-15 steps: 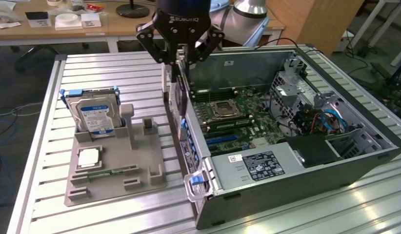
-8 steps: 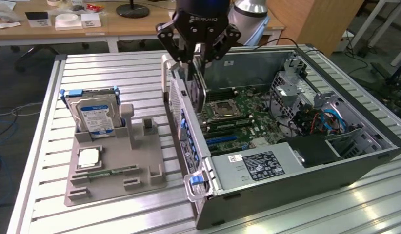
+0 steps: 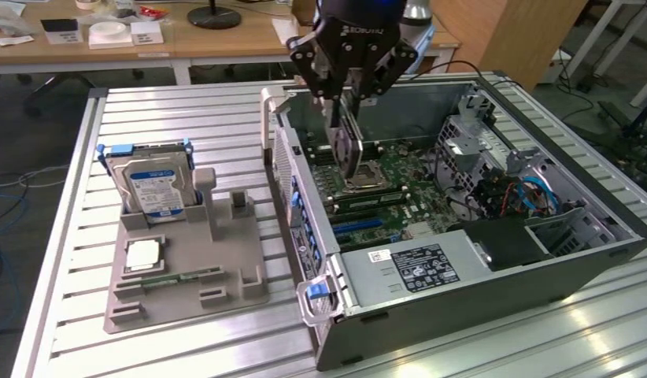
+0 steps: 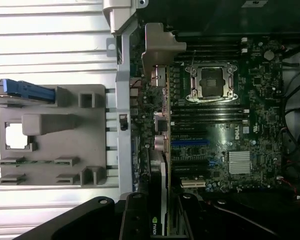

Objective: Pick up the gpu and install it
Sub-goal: 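Pick up the gpu and move the gpu toward the slot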

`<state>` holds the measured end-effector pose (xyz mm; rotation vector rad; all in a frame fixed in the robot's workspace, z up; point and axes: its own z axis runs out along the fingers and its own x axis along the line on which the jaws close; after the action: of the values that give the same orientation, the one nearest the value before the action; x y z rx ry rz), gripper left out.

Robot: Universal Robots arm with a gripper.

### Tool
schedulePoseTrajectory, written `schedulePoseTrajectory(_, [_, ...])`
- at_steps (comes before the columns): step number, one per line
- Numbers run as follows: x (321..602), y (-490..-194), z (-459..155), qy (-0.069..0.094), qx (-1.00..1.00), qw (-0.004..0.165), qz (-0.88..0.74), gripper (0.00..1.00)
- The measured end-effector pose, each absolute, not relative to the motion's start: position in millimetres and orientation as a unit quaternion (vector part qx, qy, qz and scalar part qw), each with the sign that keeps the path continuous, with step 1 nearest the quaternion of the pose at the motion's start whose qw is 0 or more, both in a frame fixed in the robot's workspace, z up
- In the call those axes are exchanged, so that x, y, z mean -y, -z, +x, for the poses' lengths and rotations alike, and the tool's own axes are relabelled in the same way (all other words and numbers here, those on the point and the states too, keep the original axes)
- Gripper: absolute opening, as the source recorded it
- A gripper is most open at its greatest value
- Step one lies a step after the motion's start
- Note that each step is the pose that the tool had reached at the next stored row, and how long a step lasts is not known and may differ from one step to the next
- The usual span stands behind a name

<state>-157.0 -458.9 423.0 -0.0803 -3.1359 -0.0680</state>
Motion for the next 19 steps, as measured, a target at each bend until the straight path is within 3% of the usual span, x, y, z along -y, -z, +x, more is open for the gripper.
schedulePoseTrajectory(19, [458.3,-423.0,-86.8,0.025,0.999,0.002,-0.026,0.27])
